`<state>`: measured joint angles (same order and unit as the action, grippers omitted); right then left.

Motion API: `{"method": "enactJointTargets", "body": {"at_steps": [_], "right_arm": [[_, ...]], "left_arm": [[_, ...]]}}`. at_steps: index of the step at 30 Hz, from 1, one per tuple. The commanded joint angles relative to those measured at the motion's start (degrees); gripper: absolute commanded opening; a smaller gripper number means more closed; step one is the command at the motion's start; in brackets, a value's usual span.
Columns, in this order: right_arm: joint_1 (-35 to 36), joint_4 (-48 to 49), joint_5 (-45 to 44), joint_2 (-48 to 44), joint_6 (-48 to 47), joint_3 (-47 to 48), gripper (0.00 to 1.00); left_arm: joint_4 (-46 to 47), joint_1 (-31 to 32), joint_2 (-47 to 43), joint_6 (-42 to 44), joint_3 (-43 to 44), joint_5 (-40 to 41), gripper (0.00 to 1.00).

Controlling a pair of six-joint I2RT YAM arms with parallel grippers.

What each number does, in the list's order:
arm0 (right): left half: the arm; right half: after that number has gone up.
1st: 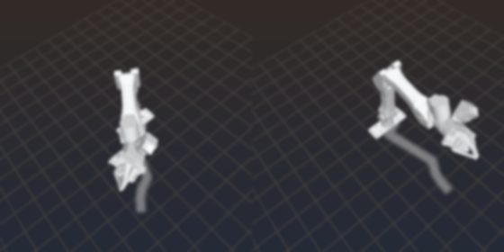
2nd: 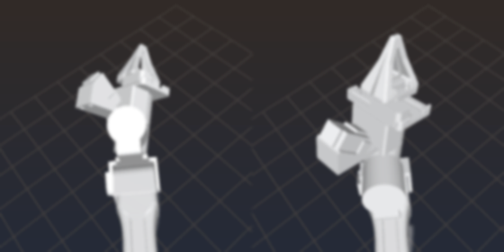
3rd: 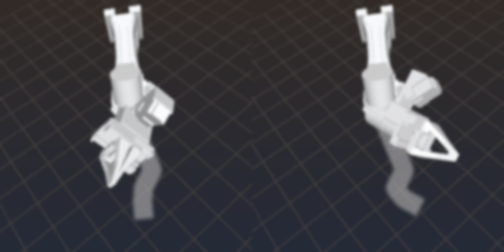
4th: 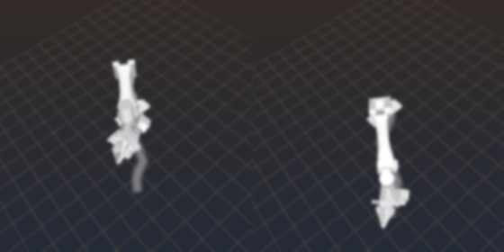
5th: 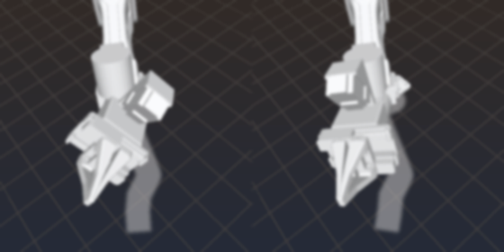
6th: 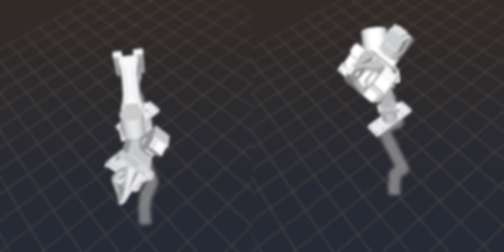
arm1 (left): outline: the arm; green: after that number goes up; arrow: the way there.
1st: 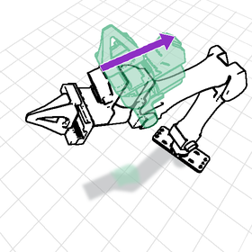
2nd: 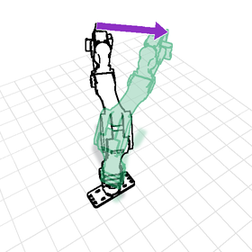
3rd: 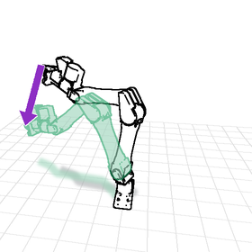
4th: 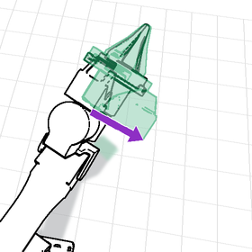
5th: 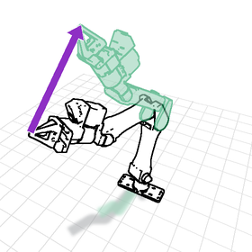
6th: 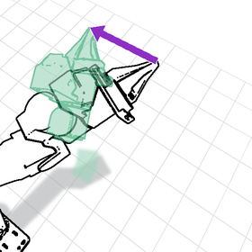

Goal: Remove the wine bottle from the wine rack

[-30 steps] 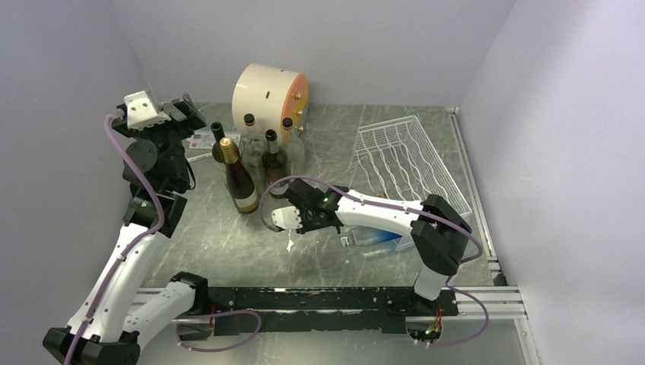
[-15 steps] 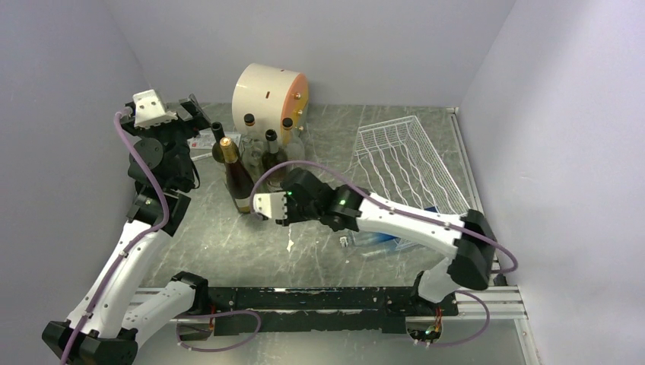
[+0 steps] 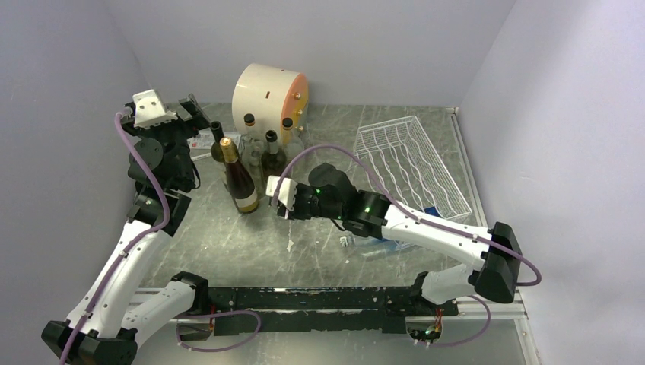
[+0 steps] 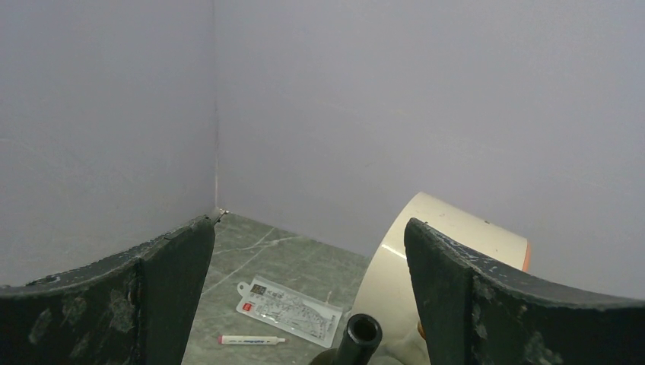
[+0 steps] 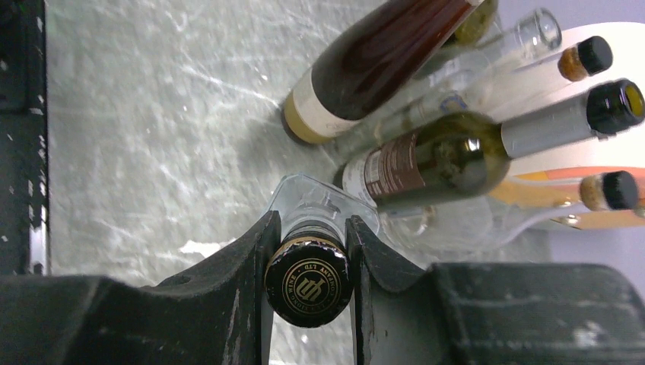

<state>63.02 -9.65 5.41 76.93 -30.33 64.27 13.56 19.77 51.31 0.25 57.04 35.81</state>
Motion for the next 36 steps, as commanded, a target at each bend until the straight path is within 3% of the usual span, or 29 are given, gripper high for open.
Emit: {"method": "enactJointTargets", "body": {"at_steps": [1,4,16,22,27,36], "right_arm": [[-1.2,13.4,1.6,0.4,3.7,3.6,0.0],[-1.7,8.2,-1.0,2.2,3.9,6.7,0.0],[-2.2,6.8,-6.7,12.9,9.7,18.5,0.0],[-3.4,8.1,-11.4,17.2,15.4,21.2,0.0],[-6.0,12.9,-8.3,17.6,22.9,20.0,0.0],[-6.2,14.8,-10.2,19.7,25.8,23.0,0.0]], "left_arm": [[2.8,0.8,-0.5,1.4,-0.7,1.4,0.98],[2.8,0.9,-0.5,1.7,-0.6,1.7,0.98],[2.8,0.9,-1.0,1.4,-0.6,1.3,0.98],[2.7,0.8,-1.3,1.4,-0.6,1.3,0.98],[2.9,0.8,-1.5,1.5,-0.7,1.3,0.98],[2.9,0.9,-1.5,1.5,-0.6,1.3,0.98]]}}
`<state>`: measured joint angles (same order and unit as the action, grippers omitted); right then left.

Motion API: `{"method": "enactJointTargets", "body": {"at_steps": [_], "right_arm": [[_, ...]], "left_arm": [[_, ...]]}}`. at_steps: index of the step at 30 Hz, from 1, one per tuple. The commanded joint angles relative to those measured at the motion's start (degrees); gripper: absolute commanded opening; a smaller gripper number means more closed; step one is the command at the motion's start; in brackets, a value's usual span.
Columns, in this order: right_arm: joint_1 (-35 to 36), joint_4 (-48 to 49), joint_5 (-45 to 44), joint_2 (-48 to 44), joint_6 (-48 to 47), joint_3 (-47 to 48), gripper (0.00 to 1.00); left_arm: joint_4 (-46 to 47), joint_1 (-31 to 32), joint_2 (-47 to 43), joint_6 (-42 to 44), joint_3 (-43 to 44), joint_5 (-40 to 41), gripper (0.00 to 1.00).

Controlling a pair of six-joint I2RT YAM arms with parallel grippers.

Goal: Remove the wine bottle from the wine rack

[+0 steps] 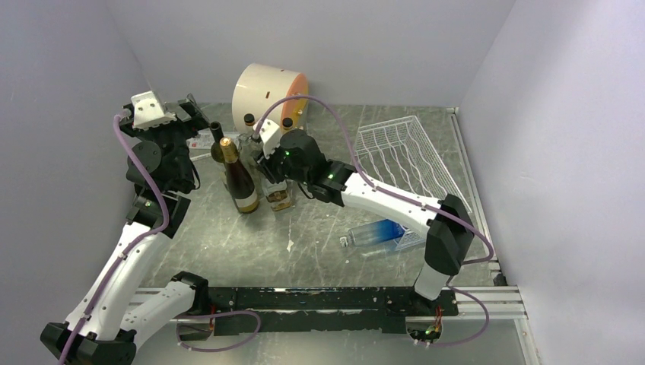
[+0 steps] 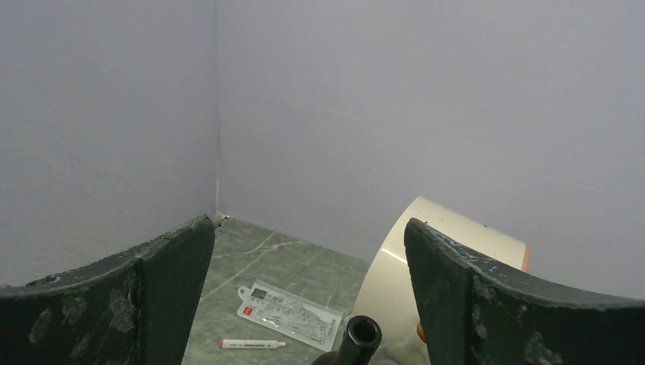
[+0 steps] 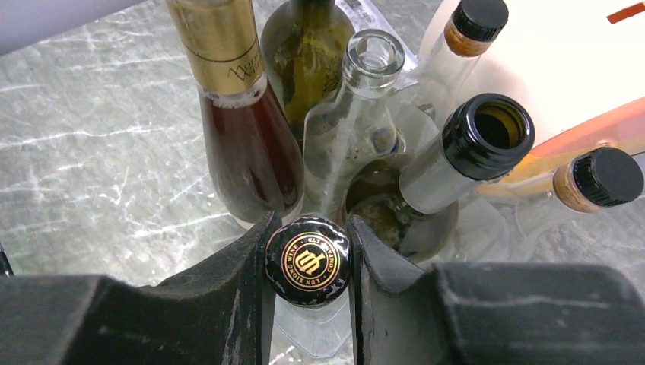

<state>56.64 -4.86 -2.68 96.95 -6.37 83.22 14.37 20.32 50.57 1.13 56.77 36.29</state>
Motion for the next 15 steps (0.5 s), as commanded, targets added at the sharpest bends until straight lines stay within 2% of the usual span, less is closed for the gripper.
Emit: {"method": "enactJointTargets", "body": {"at_steps": [1,6,11,15], "right_arm": [[0.2,10.4,-2.5,-0.4,2.2,4.0,0.0],[0.2,11.8,-4.3,-0.3,2.3,3.3,0.0],[0.1,11.5,-5.4,0.3,1.7,2.4,0.17],[0.2,11.2,-3.8,-0.9,-0.1,0.8,0.42]], "left_arm": [[2.1,0.3,-0.7,0.6,-0.3,0.8,0.98],[1.9,0.3,-0.7,0.5,-0.3,0.8,0.98],[1.9,0.3,-0.8,0.6,-0.3,0.7,0.98],[1.9,0.3,-0.8,0.6,-0.2,0.8,0.98]]}}
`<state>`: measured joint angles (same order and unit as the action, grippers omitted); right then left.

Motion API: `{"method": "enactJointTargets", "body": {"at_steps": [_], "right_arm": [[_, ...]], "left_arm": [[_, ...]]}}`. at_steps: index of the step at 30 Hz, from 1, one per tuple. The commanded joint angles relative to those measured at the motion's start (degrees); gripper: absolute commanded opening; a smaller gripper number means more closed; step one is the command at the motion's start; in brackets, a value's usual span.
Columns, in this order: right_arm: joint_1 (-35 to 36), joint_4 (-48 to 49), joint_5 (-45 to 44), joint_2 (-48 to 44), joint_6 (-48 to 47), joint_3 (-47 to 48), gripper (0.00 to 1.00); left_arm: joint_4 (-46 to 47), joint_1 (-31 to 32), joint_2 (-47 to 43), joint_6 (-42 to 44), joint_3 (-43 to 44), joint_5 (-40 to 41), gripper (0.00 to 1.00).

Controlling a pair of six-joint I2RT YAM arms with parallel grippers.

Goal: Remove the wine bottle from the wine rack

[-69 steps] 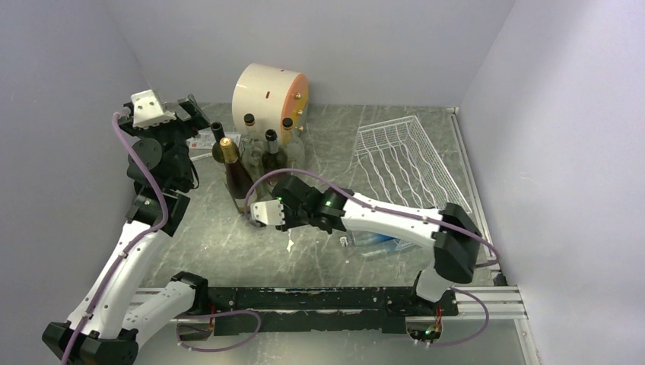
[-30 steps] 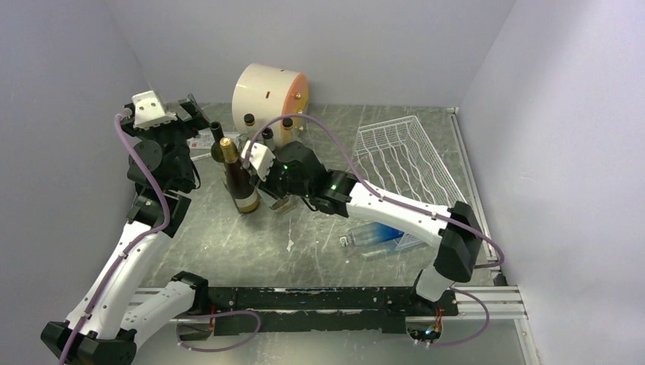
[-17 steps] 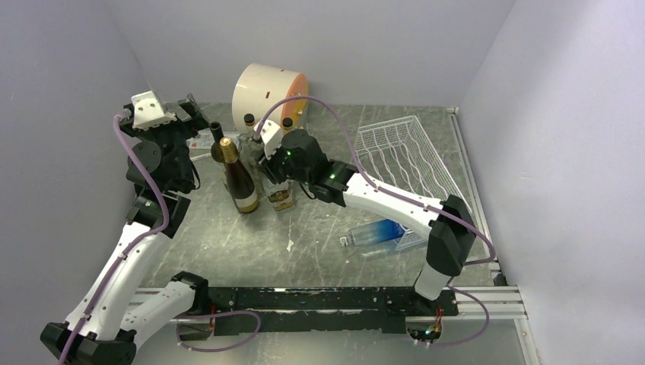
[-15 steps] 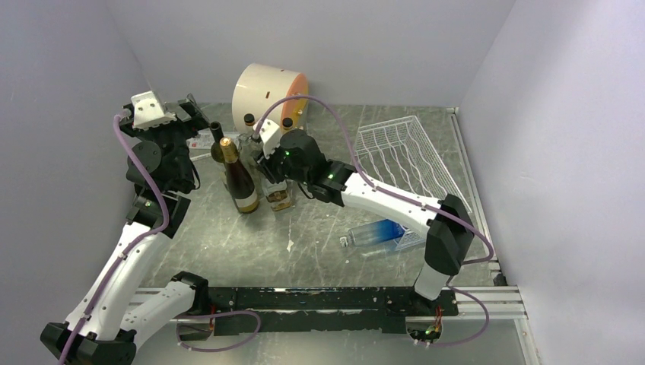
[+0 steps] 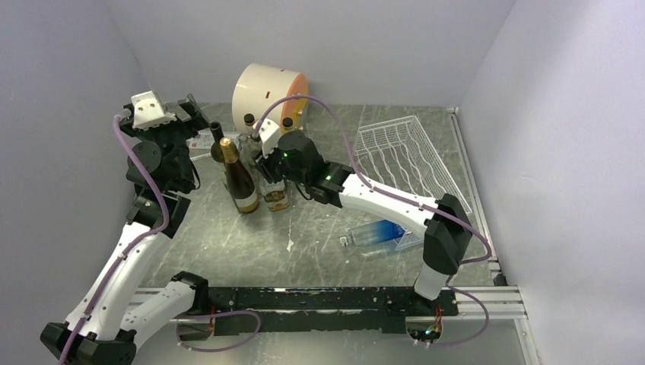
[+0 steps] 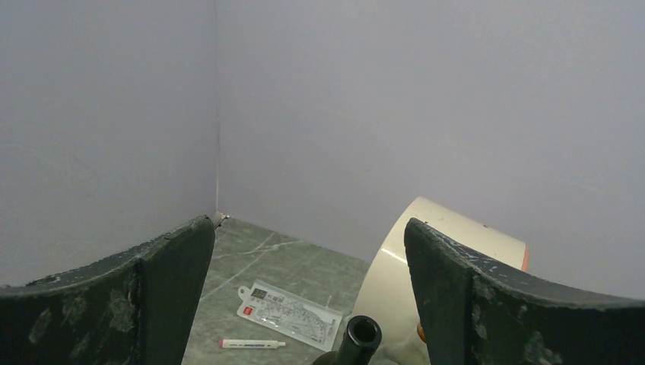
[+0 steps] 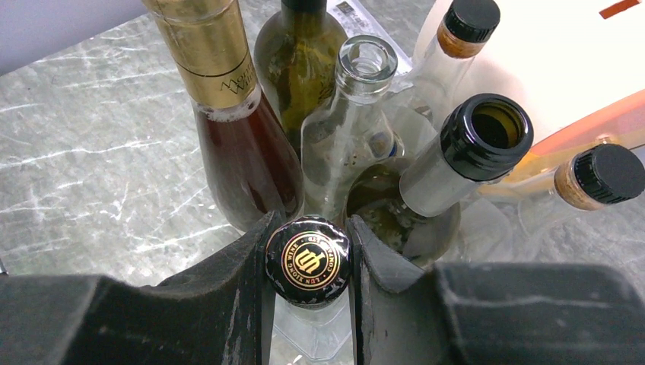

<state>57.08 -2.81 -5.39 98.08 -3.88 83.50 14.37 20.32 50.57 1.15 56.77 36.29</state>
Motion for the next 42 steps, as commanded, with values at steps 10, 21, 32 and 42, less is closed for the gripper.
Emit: {"method": "enactJointTargets", "body": {"at_steps": [10,21,32,42], "right_arm": [[-0.3,6.2,-2.4,-5.0,-5.0,0.4,0.79],[-0.4,-1.8,-26.9,-23.2,-16.2,-9.0,1.0],[-0.4,-6.6,-39.6,-48.9,-5.3,-15.4,1.0],[-0.4,-15.2,-48.6,-54.7,-2.3,-2.3,1.0]], "left_arm": [[1.7,0.3,-0.9,0.6,-0.1,0.7,0.98],[0.4,0.3,-1.9,0.0,1.0,0.0,0.98],[-2.2,0.4,-0.1,-1.9,2.5,-1.8,0.98],[-26.0,0.7,6.2,-7.3,28.1,-12.0,0.98]]}}
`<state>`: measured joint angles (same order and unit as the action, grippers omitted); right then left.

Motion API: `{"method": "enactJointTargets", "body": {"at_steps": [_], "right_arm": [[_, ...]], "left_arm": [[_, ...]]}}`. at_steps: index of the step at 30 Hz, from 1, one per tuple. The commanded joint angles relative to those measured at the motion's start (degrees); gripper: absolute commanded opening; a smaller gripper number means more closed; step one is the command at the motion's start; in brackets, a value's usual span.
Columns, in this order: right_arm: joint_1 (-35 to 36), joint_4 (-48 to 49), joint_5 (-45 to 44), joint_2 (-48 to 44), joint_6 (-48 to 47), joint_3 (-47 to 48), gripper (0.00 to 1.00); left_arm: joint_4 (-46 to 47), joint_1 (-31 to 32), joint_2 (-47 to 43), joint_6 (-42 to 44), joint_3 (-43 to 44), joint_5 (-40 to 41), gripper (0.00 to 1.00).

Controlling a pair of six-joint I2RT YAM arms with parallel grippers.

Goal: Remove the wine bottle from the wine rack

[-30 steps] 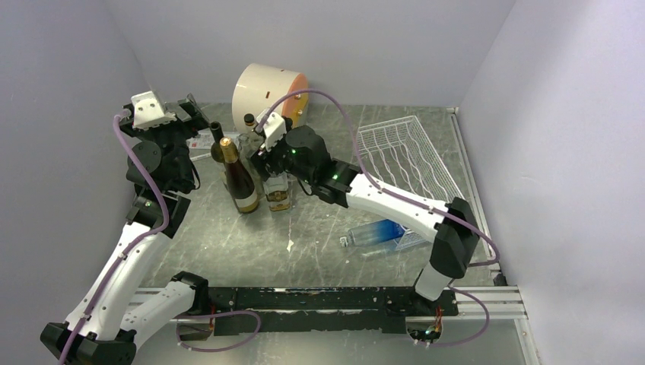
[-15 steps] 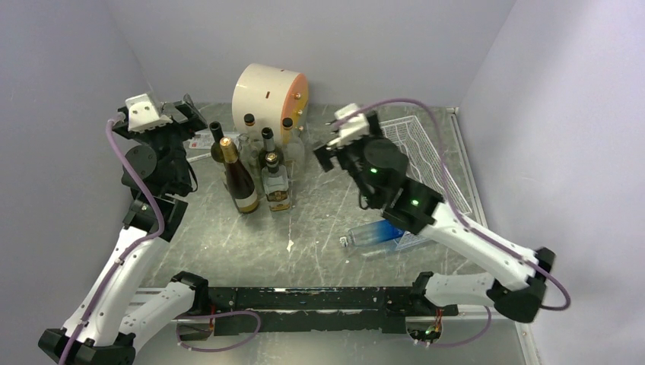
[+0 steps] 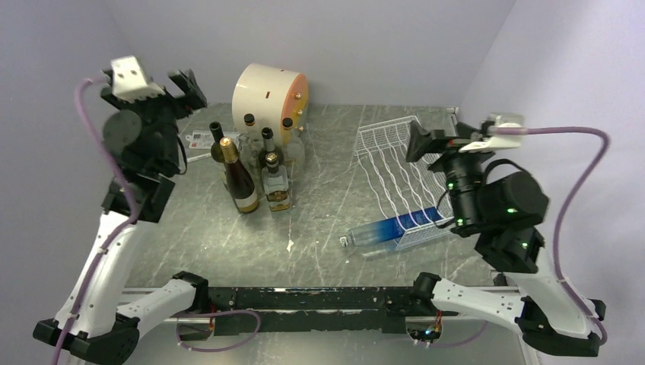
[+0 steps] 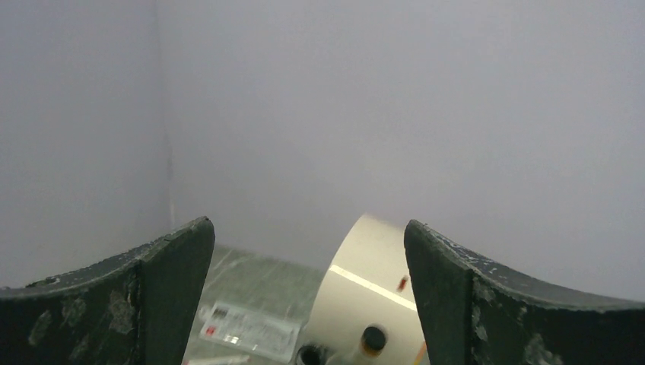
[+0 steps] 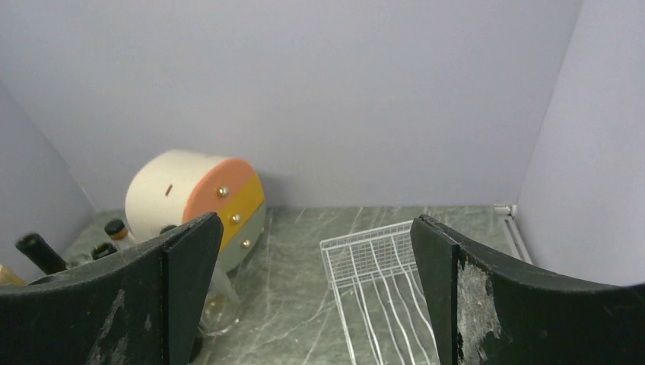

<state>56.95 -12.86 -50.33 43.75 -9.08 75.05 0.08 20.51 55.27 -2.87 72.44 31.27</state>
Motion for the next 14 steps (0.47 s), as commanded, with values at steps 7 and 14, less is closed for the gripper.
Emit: {"method": "enactJointTargets", "body": {"at_steps": [7,14], "right_arm": [[-0.3,-2.2,-4.3,-2.5,0.6,7.1,1.0],[-0.2,-4.9,-3.4,-1.3,-2.2,8.3,1.0]], "left_arm": [[-18.0,0.5,0.5,-4.4,22.3,-9.3,0.98],[-20.8,0.5,-1.8,-5.6,22.0,-6.7,0.98]]}}
